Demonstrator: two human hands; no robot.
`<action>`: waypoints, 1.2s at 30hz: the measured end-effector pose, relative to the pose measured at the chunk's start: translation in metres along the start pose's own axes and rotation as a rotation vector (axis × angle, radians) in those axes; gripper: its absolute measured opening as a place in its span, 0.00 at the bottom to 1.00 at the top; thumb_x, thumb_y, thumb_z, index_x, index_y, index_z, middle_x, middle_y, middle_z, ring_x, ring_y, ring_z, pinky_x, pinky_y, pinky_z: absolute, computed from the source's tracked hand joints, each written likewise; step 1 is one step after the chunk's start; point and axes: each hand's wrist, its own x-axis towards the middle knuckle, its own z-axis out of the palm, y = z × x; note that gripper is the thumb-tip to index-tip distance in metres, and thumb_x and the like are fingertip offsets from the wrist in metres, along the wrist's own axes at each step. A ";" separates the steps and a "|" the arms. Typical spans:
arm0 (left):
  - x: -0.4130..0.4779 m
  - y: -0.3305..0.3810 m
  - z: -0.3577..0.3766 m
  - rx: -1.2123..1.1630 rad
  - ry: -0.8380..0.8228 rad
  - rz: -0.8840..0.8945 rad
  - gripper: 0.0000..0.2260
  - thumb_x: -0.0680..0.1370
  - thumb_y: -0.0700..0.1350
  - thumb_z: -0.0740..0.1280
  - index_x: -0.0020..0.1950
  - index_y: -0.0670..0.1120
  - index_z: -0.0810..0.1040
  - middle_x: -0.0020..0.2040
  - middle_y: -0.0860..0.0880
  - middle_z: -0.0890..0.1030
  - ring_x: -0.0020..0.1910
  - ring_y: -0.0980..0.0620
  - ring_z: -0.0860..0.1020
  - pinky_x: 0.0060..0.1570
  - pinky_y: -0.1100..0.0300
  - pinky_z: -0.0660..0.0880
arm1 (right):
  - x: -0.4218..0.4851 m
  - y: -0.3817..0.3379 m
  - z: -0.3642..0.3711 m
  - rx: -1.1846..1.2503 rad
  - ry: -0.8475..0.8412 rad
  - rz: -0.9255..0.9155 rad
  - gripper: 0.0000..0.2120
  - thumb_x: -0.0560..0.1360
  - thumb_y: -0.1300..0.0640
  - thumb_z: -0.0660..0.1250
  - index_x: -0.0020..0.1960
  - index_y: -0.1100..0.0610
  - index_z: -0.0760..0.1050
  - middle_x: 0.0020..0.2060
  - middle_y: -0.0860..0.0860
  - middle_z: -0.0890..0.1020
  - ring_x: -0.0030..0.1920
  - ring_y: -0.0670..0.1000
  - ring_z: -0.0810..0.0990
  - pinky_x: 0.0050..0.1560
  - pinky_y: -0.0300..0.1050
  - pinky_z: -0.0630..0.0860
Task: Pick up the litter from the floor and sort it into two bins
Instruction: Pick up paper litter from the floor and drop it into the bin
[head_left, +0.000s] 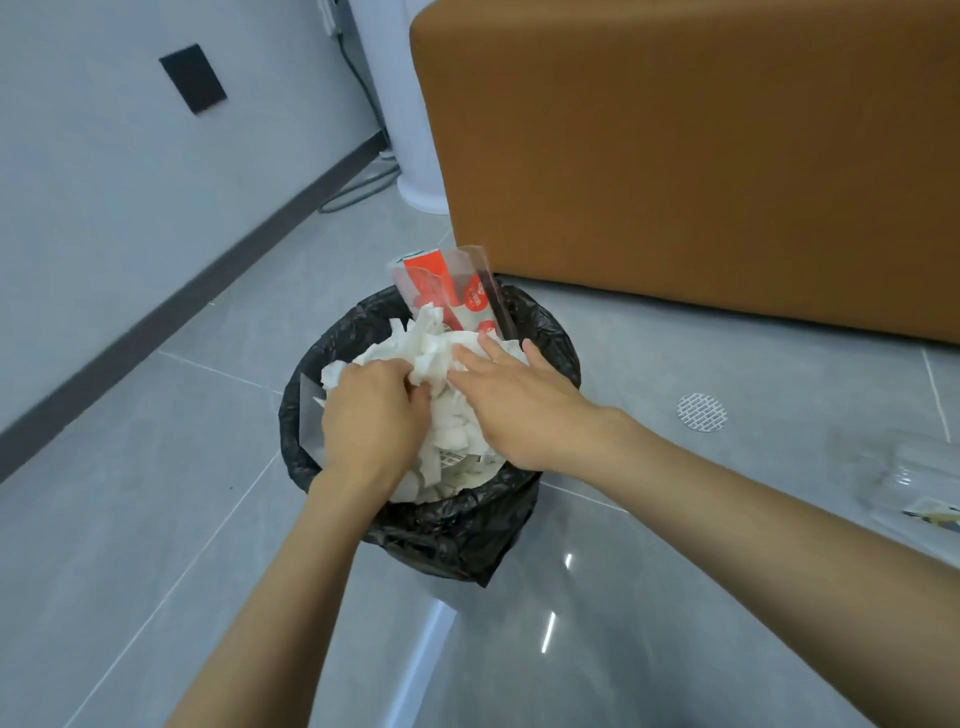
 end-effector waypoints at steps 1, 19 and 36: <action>0.002 -0.003 0.004 0.004 -0.038 -0.021 0.17 0.76 0.45 0.62 0.28 0.47 0.65 0.28 0.48 0.70 0.36 0.44 0.72 0.28 0.59 0.60 | 0.004 0.000 0.001 -0.038 -0.044 0.008 0.29 0.76 0.67 0.59 0.75 0.56 0.56 0.77 0.50 0.49 0.77 0.53 0.42 0.75 0.60 0.42; 0.004 -0.003 0.018 0.059 0.014 0.025 0.11 0.73 0.39 0.64 0.56 0.44 0.76 0.53 0.46 0.74 0.54 0.46 0.71 0.42 0.55 0.69 | 0.023 0.008 0.009 -0.255 0.366 0.054 0.14 0.73 0.58 0.68 0.56 0.46 0.78 0.55 0.47 0.71 0.60 0.55 0.62 0.54 0.49 0.55; -0.005 0.104 0.001 -0.269 0.200 0.274 0.20 0.71 0.33 0.61 0.59 0.47 0.77 0.55 0.51 0.75 0.58 0.52 0.69 0.55 0.69 0.60 | -0.049 0.093 0.022 0.553 0.697 0.503 0.14 0.75 0.58 0.64 0.59 0.47 0.75 0.59 0.48 0.74 0.63 0.53 0.63 0.52 0.35 0.57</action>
